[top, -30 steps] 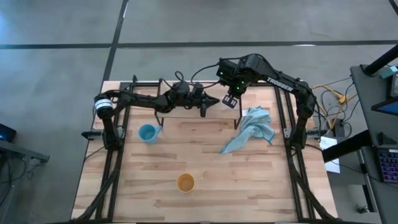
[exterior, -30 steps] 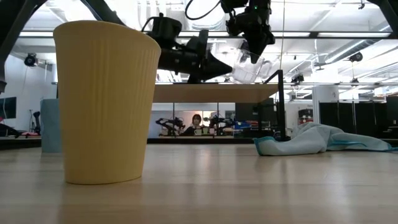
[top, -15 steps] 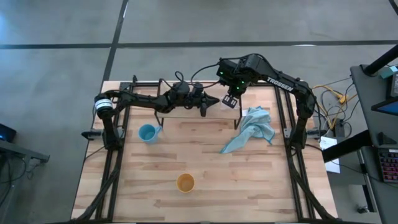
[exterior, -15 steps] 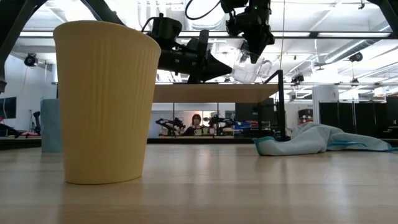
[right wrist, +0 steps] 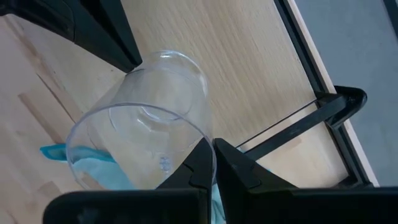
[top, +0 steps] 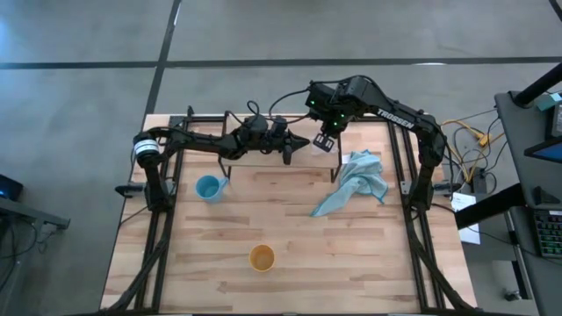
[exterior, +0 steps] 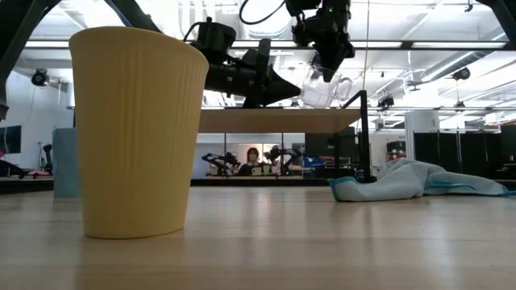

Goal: Stack small to large cups/mugs on shelf
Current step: Put the transparent mug on the shelf

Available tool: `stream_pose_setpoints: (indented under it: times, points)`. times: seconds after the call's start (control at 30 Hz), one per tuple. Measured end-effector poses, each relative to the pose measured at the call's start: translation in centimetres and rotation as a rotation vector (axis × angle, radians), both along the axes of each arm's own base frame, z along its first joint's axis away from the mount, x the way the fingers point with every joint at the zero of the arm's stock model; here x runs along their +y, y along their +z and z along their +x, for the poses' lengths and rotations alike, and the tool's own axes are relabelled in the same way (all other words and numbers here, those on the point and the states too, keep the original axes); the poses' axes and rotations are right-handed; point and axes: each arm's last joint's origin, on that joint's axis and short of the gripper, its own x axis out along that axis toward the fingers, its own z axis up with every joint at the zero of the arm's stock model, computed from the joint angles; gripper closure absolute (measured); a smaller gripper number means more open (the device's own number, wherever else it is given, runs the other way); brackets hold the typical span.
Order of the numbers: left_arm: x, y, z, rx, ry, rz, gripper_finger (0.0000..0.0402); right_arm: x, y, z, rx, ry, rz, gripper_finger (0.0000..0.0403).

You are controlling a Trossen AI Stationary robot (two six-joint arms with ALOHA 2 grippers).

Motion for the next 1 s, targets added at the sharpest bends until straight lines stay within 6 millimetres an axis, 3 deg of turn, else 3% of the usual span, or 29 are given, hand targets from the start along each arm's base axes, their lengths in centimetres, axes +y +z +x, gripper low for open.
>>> stream_pose_setpoints:
  times: [1.0]
  points:
    - [0.00, 0.00, 0.00, 0.000, 0.000, -0.001, 0.0398, -0.27, -0.28, 0.67, -0.004, 0.125, -0.032, 0.0394]
